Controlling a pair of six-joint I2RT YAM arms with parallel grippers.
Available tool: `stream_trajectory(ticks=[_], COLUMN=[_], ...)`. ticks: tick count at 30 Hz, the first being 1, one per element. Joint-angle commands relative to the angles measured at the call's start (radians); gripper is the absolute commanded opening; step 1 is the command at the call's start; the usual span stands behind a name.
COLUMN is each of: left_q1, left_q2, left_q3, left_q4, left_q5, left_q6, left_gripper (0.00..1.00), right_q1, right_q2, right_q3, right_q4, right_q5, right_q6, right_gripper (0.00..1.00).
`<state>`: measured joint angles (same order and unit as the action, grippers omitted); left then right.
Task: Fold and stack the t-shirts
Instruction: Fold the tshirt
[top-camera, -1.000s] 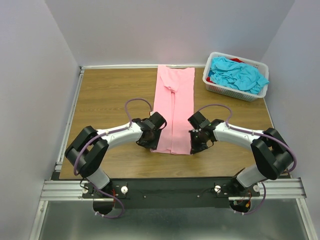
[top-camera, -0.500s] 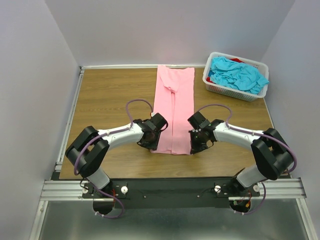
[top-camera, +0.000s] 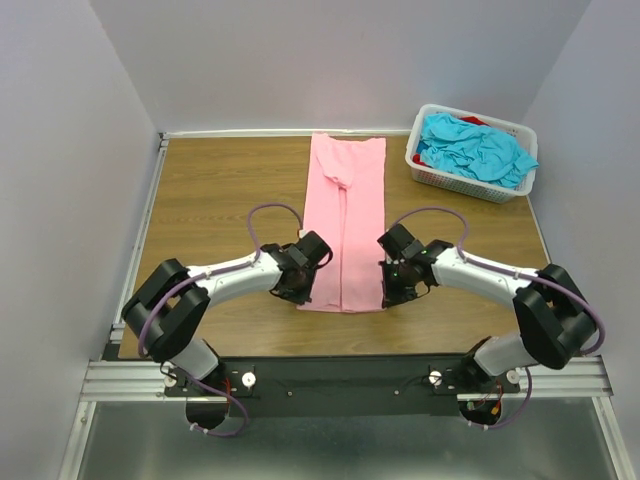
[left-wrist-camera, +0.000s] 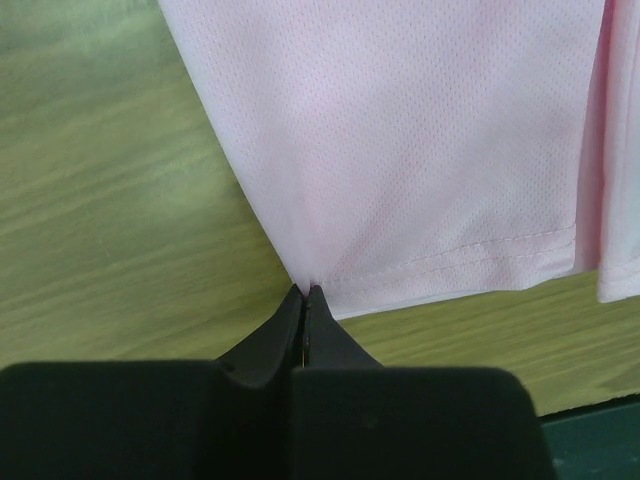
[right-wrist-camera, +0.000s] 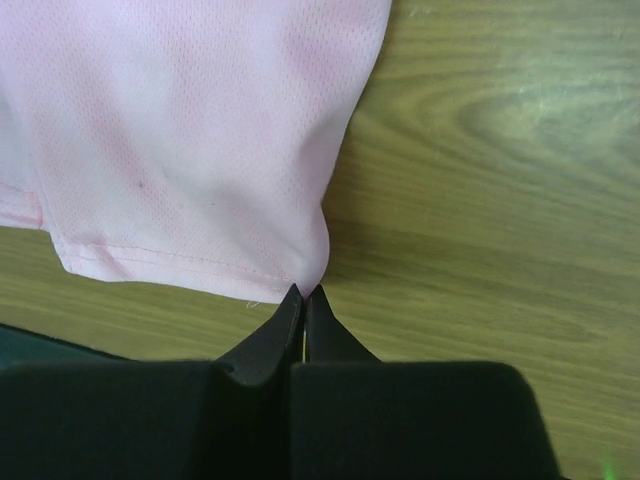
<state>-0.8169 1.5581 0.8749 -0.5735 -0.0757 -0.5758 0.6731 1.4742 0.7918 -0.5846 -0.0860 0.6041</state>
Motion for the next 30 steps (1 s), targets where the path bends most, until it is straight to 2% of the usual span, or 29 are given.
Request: stream_trajectory(ticks=[1,7,13,16,20,25,30], left_q1=[-0.033,-0.09,-0.068,-0.015,0.084,0.206,0.271], left_q2=[-0.084,-0.179,-0.155,-0.124,-0.087,-0.029,0.057], left_q3=[-0.069,-0.122,0.001,0.116,0.203,0.297,0.368], left_q4=[-0.089,-0.104,-0.082,-0.069,-0.043,0.017,0.082], left_q5=[0.026,0.06,0.051,0.021,-0.015,-0.048,-0.041], left_q6=[-0.035,-0.096,-0.039,0.002,0.057,0.122,0.157], left_gripper=[0.0,0.0,0.0,0.0,0.0,0.0,0.0], right_q1=[0.026,0.06,0.06,0.057,0.026,-0.038,-0.107], right_q2=[-0.084,-0.158,-0.094,-0.022,0.082,0.201,0.32], right_q3=[-0.031,-0.048,0.119,0.245,0.401,0.579,0.736], right_q4=[-0.083,-0.13,-0.152,-0.159,-0.161,-0.161,-0.155], right_q5=[-0.01,-0.093,0.02,0.139,0.224,0.279,0.322], right_q6=[0.014,0.046,0.005,-0.041,-0.112,-0.213,-0.285], right_gripper=[0.01,0.01,0.01,0.01,0.01,0.01,0.01])
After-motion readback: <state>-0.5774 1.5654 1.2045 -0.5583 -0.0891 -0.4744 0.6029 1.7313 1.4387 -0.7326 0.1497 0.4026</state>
